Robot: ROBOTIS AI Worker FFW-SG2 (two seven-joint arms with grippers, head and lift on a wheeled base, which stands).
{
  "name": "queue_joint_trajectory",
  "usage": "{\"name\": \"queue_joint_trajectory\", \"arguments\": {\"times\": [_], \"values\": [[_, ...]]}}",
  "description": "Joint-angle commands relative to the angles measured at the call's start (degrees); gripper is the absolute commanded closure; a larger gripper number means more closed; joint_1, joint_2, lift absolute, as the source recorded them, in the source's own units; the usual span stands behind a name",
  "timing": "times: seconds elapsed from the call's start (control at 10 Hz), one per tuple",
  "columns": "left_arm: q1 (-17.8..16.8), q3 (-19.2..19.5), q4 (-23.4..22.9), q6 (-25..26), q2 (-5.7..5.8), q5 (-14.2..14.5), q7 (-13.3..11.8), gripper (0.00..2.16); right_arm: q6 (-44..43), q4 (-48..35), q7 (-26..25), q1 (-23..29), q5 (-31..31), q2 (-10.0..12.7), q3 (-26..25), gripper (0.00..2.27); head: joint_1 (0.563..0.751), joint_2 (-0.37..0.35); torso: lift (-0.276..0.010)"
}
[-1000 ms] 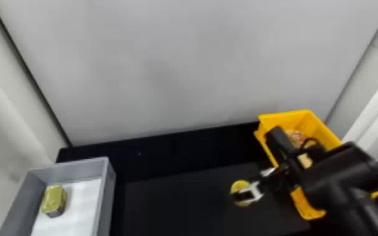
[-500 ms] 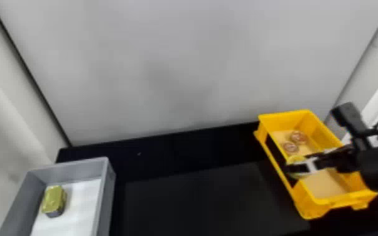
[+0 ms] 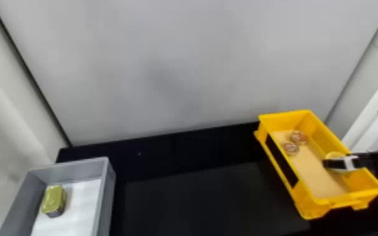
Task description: Pick up the round yellow can and place it in the yellow rectangular box
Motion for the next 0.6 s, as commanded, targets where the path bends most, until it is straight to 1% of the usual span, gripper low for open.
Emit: {"name": "queue_joint_trajectory", "arguments": {"times": [0.0, 0.1, 0.2, 0.3, 0.4, 0.5], "values": [[-0.1, -0.2, 0.0, 0.1, -0.09, 0.0, 0.0, 0.31, -4.3, 6.5, -5.8, -0.9, -5.8, 0.1, -5.2, 0.72, 0.740, 0.018, 0.000], [-0.1, -0.2, 0.0, 0.1, -0.17, 0.0, 0.0, 0.31, -7.5, 12.2, -10.8, -1.5, -15.0, -0.4, -6.6, 0.72, 0.740, 0.018, 0.000], [-0.3, -0.3, 0.0, 0.0, -0.26, 0.0, 0.0, 0.31, -9.3, 17.1, -16.7, -1.7, -25.9, -1.7, -6.6, 0.72, 0.740, 0.018, 0.000], [-0.3, -0.7, 0.0, -0.1, -0.26, 0.0, 0.0, 0.31, -12.4, 22.8, -22.5, -1.8, -39.0, -3.9, -4.7, 0.72, 0.740, 0.018, 0.000], [-0.6, -0.8, 0.1, -0.2, -0.26, -0.1, 0.0, 0.31, -14.8, 25.8, -26.3, -1.7, -46.2, -5.4, -2.5, 0.72, 0.740, 0.018, 0.000], [-0.7, -0.9, 0.1, -0.2, -0.35, 0.0, 0.0, 0.31, -16.4, 27.8, -27.7, -2.1, -48.4, -5.7, -2.2, 0.72, 0.740, 0.018, 0.000]]}}
